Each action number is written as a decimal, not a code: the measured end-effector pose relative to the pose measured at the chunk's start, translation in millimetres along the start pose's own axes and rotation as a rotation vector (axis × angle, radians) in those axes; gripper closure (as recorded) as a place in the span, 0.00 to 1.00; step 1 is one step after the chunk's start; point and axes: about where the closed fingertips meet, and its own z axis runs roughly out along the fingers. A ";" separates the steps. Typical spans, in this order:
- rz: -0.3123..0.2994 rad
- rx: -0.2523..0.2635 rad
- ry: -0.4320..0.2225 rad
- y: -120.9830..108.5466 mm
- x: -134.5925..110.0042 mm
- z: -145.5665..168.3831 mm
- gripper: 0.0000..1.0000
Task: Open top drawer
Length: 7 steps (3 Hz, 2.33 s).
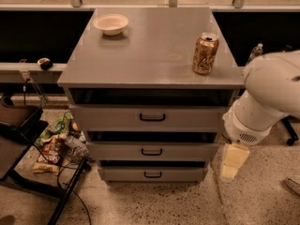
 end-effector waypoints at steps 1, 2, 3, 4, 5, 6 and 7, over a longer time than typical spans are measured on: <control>-0.026 0.018 -0.015 -18.1 -4.3 36.1 0.00; -0.056 0.048 -0.023 -45.4 -13.4 60.5 0.00; -0.102 0.089 -0.021 -77.9 -26.7 69.0 0.00; -0.155 0.117 -0.029 -111.0 -45.1 77.7 0.00; -0.183 0.118 -0.034 -125.2 -57.8 87.7 0.00; -0.174 0.078 -0.023 -118.4 -58.3 105.3 0.19; -0.112 0.019 0.062 -83.8 -22.2 95.2 0.50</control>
Offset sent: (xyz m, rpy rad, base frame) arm 0.1013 0.0096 -0.0771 -0.0048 -0.1027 0.0891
